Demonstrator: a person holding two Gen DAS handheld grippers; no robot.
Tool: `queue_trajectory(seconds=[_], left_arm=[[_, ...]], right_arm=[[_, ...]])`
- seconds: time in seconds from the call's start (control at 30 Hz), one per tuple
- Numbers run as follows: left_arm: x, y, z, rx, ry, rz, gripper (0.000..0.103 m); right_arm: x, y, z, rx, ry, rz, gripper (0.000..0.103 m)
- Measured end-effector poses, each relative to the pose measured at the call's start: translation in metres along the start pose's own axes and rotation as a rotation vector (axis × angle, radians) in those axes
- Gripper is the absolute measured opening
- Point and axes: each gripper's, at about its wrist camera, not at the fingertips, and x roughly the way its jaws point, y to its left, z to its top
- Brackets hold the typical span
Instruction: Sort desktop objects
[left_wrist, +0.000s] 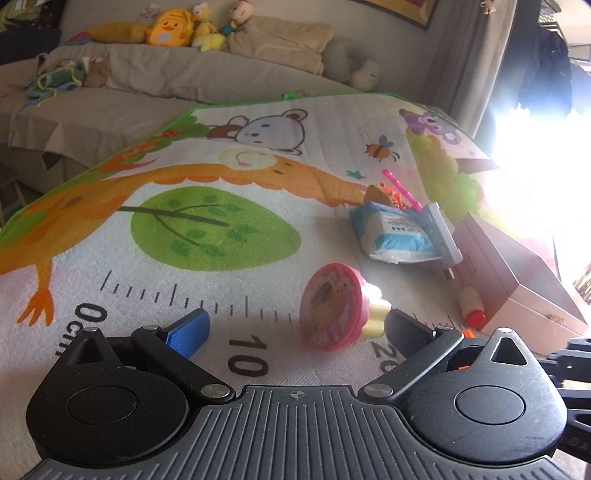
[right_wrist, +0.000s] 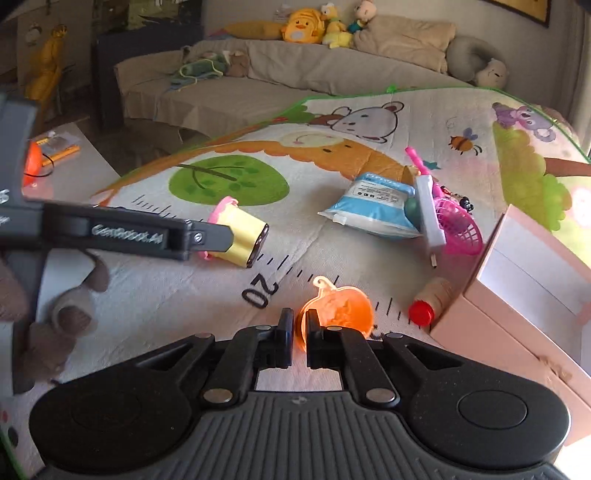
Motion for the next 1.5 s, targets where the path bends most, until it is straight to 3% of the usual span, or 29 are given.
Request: queue_trajectory(seconds=[0.1, 0.17, 0.3, 0.37, 0.5, 0.6, 0.73, 0.83, 0.9, 0.93, 0.97, 1.07, 1.2, 1.43, 1.5], left_arm=[[-0.002, -0.007, 0.000, 0.042, -0.012, 0.014, 0.103], [-0.007, -0.012, -0.001, 0.076, -0.026, 0.032, 0.103], [-0.022, -0.021, 0.001, 0.130, -0.058, 0.018, 0.103], [-0.028, -0.026, 0.003, 0.154, -0.070, -0.004, 0.103], [-0.034, -0.044, 0.003, 0.220, -0.069, -0.073, 0.103], [-0.036, -0.057, -0.003, 0.284, -0.063, -0.101, 0.103], [-0.029, -0.065, -0.011, 0.327, -0.012, -0.121, 0.103], [-0.027, -0.066, -0.016, 0.358, 0.006, -0.126, 0.103], [-0.025, -0.067, -0.017, 0.364, 0.009, -0.123, 0.103], [-0.023, -0.067, -0.016, 0.363, 0.008, -0.121, 0.103], [-0.022, -0.067, -0.014, 0.362, 0.005, -0.118, 0.103], [-0.019, -0.069, -0.009, 0.356, -0.015, -0.098, 0.103], [-0.023, -0.059, -0.007, 0.318, -0.044, -0.063, 0.103], [-0.022, -0.025, -0.010, 0.216, -0.033, -0.034, 0.103], [-0.022, -0.020, -0.011, 0.202, -0.031, -0.044, 0.103]], right_arm=[[-0.025, -0.016, -0.013, 0.055, -0.055, -0.078, 0.040], [-0.035, -0.037, -0.018, 0.107, -0.079, -0.182, 0.060], [-0.049, -0.094, -0.028, 0.259, -0.138, -0.477, 0.073], [-0.052, -0.125, -0.033, 0.372, -0.156, -0.568, 0.085], [-0.029, -0.185, -0.040, 0.566, -0.039, -0.583, 0.085], [-0.011, -0.196, -0.033, 0.585, -0.013, -0.469, 0.084], [0.002, -0.176, -0.015, 0.429, -0.101, -0.460, 0.089], [-0.006, -0.145, 0.001, 0.269, -0.192, -0.533, 0.088], [-0.016, -0.117, 0.007, 0.169, -0.225, -0.482, 0.088], [-0.017, -0.104, 0.009, 0.119, -0.213, -0.430, 0.083], [-0.015, -0.090, 0.011, 0.074, -0.184, -0.374, 0.068], [0.004, -0.064, 0.017, 0.020, -0.067, -0.227, 0.040], [0.036, -0.047, 0.025, 0.060, 0.018, -0.160, 0.040], [0.087, -0.039, 0.032, 0.235, 0.087, -0.236, 0.040], [0.095, -0.037, 0.031, 0.250, 0.081, -0.248, 0.035]])
